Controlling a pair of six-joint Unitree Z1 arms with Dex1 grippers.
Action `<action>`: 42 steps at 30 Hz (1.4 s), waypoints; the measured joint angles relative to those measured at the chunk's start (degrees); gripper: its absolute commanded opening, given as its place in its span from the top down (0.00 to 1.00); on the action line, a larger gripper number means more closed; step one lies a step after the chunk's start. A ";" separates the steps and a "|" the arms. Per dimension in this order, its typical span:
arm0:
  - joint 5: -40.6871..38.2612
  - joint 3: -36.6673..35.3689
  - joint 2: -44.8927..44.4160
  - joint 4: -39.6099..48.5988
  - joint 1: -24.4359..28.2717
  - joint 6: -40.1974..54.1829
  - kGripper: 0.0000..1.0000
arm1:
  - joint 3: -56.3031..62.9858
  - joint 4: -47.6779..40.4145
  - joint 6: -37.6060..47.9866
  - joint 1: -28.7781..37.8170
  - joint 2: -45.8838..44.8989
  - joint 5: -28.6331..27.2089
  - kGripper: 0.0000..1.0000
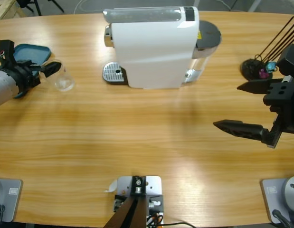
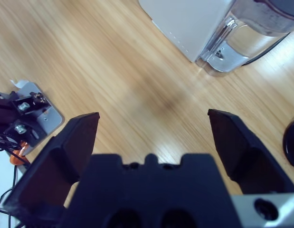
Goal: Pour coffee
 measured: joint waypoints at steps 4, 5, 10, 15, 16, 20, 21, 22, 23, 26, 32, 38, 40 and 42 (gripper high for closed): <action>0.07 2.33 0.02 -6.44 0.00 1.26 0.04 | 1.03 -1.25 -0.25 -0.98 0.54 1.10 0.00; 0.08 2.65 -0.17 -8.26 0.00 2.42 0.04 | 1.23 -1.41 -0.28 -1.13 0.62 1.33 0.00; -0.07 3.18 -2.99 -10.73 0.00 5.12 0.04 | 1.44 -1.47 -0.47 -1.44 0.69 1.61 0.00; -0.15 4.27 -2.46 -10.89 0.00 5.10 0.04 | 1.58 -1.47 -0.48 -1.50 0.69 1.62 0.00; -0.23 4.30 -2.07 -10.96 -0.03 5.10 0.04 | 1.68 -1.47 -0.48 -1.50 0.69 1.62 0.00; -0.40 4.33 -1.56 -11.26 -1.57 5.10 0.04 | 2.22 -1.50 -0.48 -1.51 0.68 1.66 0.00; -0.46 4.33 -1.55 -11.47 -2.15 5.09 0.04 | 2.45 -1.59 -0.48 -1.51 0.68 1.75 0.00; -0.52 4.33 -1.54 -11.62 -2.60 5.03 0.04 | 2.62 -1.71 -0.48 -1.51 0.68 1.82 0.00; -0.53 4.33 -1.43 -11.71 -2.95 4.93 0.04 | 2.72 -1.80 -0.48 -1.51 0.68 1.88 0.00; -0.54 4.60 0.00 -11.87 -3.28 4.07 0.04 | 2.77 -2.20 -0.48 -1.51 0.68 1.92 0.00; -0.37 5.48 4.35 -12.21 -3.29 2.10 0.04 | 2.80 -2.28 -0.48 -1.51 0.68 1.92 0.00; 0.42 5.49 6.88 -14.10 -3.29 1.95 0.03 | 2.81 -2.45 -0.48 -1.52 0.68 1.92 0.00; 0.86 5.51 8.06 -14.86 -3.29 1.40 0.03 | 2.87 -2.49 -0.48 -1.59 0.68 2.04 0.00; 1.12 5.55 9.05 -15.53 -3.29 0.74 0.04 | 2.87 -2.49 -0.48 -1.74 0.68 2.26 0.00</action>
